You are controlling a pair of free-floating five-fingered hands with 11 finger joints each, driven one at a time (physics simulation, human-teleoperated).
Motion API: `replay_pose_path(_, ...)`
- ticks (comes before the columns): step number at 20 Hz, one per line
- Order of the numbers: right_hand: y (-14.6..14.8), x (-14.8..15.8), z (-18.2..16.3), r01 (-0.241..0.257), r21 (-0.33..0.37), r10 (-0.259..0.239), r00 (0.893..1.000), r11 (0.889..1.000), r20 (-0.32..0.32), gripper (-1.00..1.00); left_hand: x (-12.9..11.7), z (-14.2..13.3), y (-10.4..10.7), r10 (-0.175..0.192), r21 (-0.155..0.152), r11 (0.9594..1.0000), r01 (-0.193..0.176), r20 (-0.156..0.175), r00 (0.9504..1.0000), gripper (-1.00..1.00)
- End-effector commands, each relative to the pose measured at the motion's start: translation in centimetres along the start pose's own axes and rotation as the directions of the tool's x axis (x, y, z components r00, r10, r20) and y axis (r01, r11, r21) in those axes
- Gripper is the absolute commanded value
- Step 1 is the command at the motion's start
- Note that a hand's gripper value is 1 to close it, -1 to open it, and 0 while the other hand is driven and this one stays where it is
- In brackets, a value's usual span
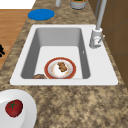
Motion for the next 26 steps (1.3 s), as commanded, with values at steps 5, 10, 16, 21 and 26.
replay_pose_path(5,0.0,0.0,0.0,0.0,0.0,0.0,1.0,1.0,0.0,0.0,-2.2,-0.5,3.9,0.011,-0.06,0.9981,-0.012,-0.004,0.9999,-1.0)
replay_pose_path(10,0.0,0.0,0.0,0.0,0.0,0.0,1.0,1.0,0.0,0.0,-5.4,-0.8,6.6,0.01,-0.023,0.9997,-0.009,0.021,0.9997,-1.0)
replay_pose_path(16,0.0,0.0,0.0,0.0,0.0,0.0,1.0,1.0,0.0,0.0,-10.0,-1.5,8.7,0.036,-0.024,0.9991,-0.036,-0.008,0.9993,-1.0)
replay_pose_path(21,0.0,0.0,0.0,0.0,0.0,0.0,1.0,1.0,0.0,0.0,-14.2,-2.3,8.1,0.073,-0.031,0.9967,-0.074,-0.037,0.9966,-1.0)
replay_pose_path(26,0.0,0.0,0.0,0.0,0.0,0.0,1.0,1.0,0.0,0.0,-17.3,-3.1,7.7,0.126,-0.049,0.9905,-0.128,-0.049,0.9909,-1.0)
